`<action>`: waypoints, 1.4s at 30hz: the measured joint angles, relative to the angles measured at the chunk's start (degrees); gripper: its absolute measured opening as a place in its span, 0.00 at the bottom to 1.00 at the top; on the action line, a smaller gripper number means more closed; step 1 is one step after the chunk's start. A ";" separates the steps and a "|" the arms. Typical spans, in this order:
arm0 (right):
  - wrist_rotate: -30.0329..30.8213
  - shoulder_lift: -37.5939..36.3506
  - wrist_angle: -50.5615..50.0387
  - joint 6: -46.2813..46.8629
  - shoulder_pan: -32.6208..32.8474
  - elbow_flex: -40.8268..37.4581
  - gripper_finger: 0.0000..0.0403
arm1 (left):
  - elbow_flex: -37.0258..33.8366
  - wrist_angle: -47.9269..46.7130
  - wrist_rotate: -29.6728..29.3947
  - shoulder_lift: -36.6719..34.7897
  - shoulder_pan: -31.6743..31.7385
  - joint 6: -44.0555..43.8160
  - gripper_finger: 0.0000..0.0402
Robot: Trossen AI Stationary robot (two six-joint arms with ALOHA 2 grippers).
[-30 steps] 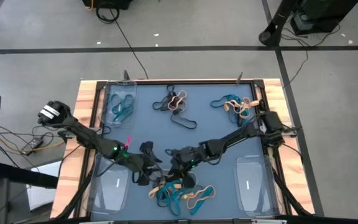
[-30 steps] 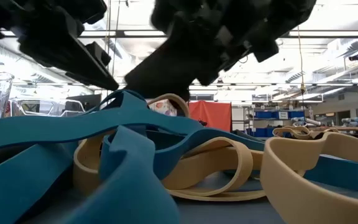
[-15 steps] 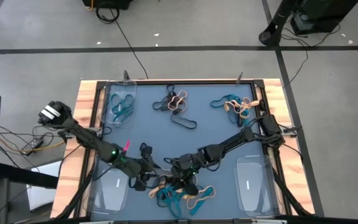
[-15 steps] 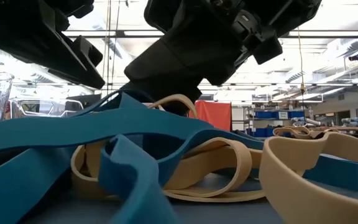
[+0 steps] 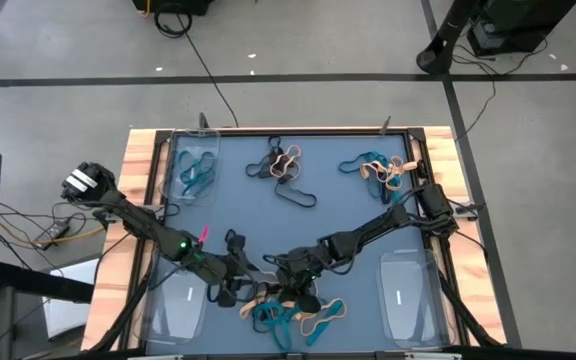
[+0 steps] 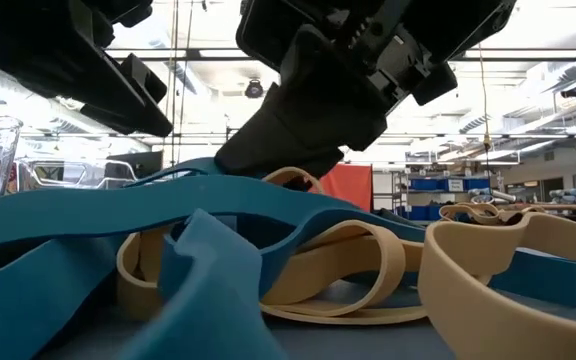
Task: Sort rubber bands into baskets
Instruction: Put the blue rubber band into the top transparent bin
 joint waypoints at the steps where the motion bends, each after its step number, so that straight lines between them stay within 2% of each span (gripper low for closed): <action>1: 0.31 -0.18 0.39 -0.03 0.00 -0.01 0.03 | 0.00 0.52 0.01 0.00 0.00 -0.45 0.40; 4: 2.58 -1.78 0.69 -1.56 0.00 -0.01 0.02 | 0.00 0.95 0.01 0.00 0.02 -1.06 0.40; 6: 6.16 -3.46 0.68 -3.02 0.02 -0.01 0.01 | 0.00 1.53 0.01 0.00 0.02 -1.08 0.40; 9: 14.42 -6.56 0.11 -5.44 0.00 -0.01 0.01 | 0.00 2.07 0.01 0.00 0.14 -0.69 0.40; 13: 28.91 -10.81 -4.02 -9.76 0.00 0.01 0.01 | 0.00 3.35 0.01 0.00 0.68 1.17 0.40; 15: 32.92 -12.59 -6.26 -10.86 -0.04 0.01 0.01 | 0.09 3.60 -0.04 -0.02 1.23 2.23 0.40; 20: 35.37 -15.59 -9.99 -11.89 -0.45 0.00 0.01 | 1.69 2.91 -0.29 -0.02 2.68 2.83 0.40; 26: 41.30 -17.22 -14.00 -13.13 -0.13 0.01 0.01 | 3.11 2.24 -1.63 -0.02 4.31 4.32 0.40; 29: 44.28 -17.28 -15.76 -13.32 0.00 0.01 0.01 | 3.32 1.53 -6.49 -0.02 5.70 1.81 0.40; 33: 46.76 -17.28 -18.47 -13.31 -0.02 0.01 0.01 | 3.32 1.31 -7.16 -0.02 8.28 -2.04 0.41; 42: 52.72 -17.28 -19.60 -14.59 0.02 0.01 0.01 | 3.34 -0.11 2.14 -0.09 13.59 -6.38 0.51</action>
